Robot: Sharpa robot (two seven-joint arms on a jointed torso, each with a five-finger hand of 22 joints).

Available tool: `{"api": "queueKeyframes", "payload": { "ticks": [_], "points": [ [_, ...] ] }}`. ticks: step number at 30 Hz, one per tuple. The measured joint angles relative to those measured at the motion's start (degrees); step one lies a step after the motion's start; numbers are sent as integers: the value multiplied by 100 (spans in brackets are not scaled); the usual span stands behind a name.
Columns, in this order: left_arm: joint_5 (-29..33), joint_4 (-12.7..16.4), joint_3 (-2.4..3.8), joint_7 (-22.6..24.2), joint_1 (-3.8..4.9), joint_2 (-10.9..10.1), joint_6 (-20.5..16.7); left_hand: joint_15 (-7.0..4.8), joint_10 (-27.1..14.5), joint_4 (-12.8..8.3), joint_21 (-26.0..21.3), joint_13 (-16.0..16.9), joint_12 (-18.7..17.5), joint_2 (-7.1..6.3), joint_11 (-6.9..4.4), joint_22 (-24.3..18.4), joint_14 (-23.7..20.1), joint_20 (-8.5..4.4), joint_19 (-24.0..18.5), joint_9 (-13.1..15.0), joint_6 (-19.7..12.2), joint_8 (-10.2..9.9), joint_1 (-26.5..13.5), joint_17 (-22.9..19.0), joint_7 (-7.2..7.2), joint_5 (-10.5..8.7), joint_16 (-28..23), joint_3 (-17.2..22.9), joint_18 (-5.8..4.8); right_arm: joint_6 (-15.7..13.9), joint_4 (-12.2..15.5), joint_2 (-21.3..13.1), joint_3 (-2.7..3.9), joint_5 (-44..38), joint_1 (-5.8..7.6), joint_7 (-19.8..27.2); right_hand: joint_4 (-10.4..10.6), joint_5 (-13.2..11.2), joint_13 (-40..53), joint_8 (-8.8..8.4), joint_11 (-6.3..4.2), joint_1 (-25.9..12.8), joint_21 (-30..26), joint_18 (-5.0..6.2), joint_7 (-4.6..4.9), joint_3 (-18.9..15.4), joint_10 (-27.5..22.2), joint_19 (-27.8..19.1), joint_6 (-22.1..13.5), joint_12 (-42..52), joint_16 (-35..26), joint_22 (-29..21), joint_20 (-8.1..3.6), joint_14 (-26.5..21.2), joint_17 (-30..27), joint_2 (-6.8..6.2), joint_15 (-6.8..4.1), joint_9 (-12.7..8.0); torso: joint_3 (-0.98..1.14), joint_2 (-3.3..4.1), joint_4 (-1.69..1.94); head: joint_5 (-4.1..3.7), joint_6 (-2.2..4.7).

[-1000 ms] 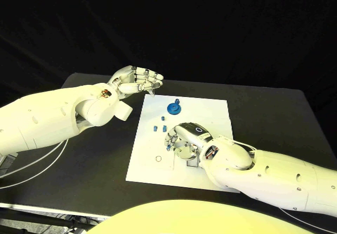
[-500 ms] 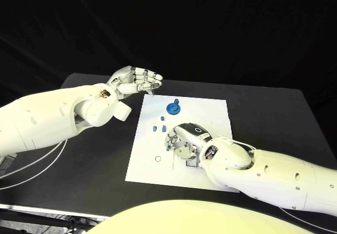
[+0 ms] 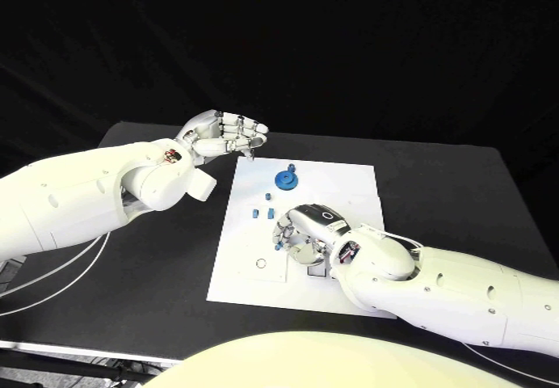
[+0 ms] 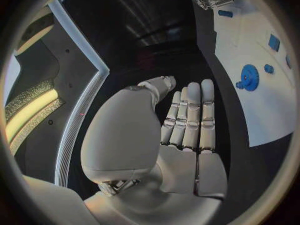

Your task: Assemble the parts on the task board

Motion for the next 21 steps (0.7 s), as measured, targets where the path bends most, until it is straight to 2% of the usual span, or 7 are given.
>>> {"api": "queueKeyframes", "payload": {
  "ticks": [10,21],
  "points": [
    [0,-1,0,-8,0,1,10,0,-42,-16,0,0,0,0,0,-9,0,0,0,-5,0,-21,0,0,0,0,0,-16,0,13,-3,13,-1,-17,0,-34,-15,25,-3,-6,0,-7,-23,0,-1,15,0,0,-1,-18,0,-1,0,0,0,7,0,-3,2,-1,-1,-8,0],
    [0,1,0,-24,0,1,30,0,-42,-16,0,-5,0,0,0,-8,0,0,0,-5,0,-21,0,-4,0,0,0,-16,0,173,-20,70,2,-60,9,-95,-31,25,2,-17,0,-6,-57,0,-2,2,0,-13,-2,-33,0,-1,13,0,-12,6,0,-6,-2,-1,0,-23,0]
  ]
}}
